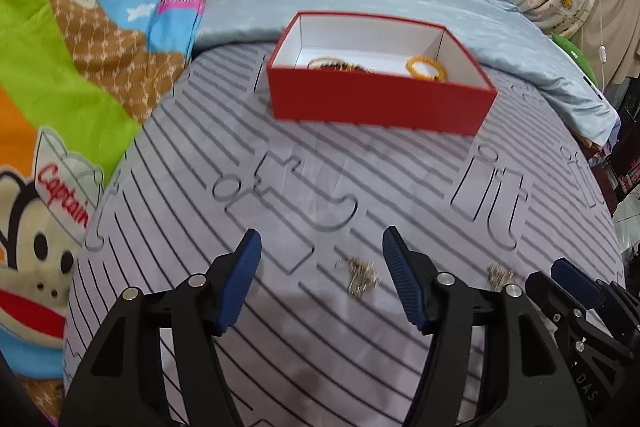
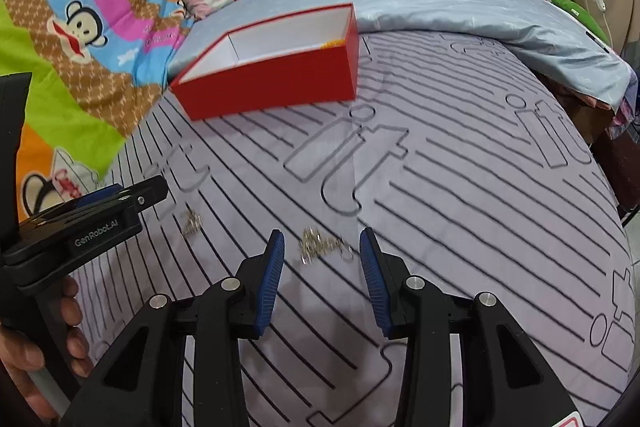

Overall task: Organize jewelry
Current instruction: 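Move both tools back toward the silver earrings on the sheet, then grasp a silver earring with the right tool while the left tool grasps another earring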

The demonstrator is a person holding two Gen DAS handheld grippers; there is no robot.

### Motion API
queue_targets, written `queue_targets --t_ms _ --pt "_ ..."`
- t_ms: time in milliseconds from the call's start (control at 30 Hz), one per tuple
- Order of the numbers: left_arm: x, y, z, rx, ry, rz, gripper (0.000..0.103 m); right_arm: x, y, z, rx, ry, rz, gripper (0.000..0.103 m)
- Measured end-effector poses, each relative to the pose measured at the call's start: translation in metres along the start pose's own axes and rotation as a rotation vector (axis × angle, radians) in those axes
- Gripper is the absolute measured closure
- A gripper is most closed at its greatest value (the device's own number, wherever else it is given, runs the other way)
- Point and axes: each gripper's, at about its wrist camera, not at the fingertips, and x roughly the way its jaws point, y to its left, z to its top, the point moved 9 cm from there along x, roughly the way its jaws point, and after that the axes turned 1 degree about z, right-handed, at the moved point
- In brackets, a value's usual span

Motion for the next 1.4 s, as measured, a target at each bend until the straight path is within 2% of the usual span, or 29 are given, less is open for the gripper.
queue_targets --t_ms 200,367,533,700,800,967,1067,1400 --pt "0.005 0.014 -0.040 -0.035 0.028 -0.001 0.042 0.008 -0.001 -0.024 -0.024 0.033 -0.022 0.064" --pt "0.005 0.027 -0.060 -0.052 0.028 -0.003 0.042 0.016 -0.002 -0.023 -0.013 0.040 -0.024 0.064" --pt "0.003 0.031 -0.066 -0.043 0.002 0.014 0.041 0.025 0.001 -0.015 -0.019 0.035 -0.024 0.064" --pt "0.004 0.027 -0.069 -0.011 -0.023 0.028 0.031 0.031 0.008 -0.010 -0.044 0.025 -0.033 0.063" --pt "0.005 0.026 -0.068 -0.007 -0.020 0.022 0.027 0.032 0.008 -0.009 -0.048 0.016 -0.043 0.067" --pt "0.007 0.025 -0.069 0.003 -0.015 0.024 0.023 0.032 0.001 -0.008 -0.045 0.001 -0.069 0.087" --pt "0.007 0.024 -0.069 0.005 -0.014 0.023 0.022 0.032 -0.003 -0.008 -0.030 0.000 -0.063 0.093" --pt "0.008 0.023 -0.067 -0.007 -0.015 0.021 0.024 0.019 -0.006 -0.022 -0.001 -0.008 -0.030 0.094"
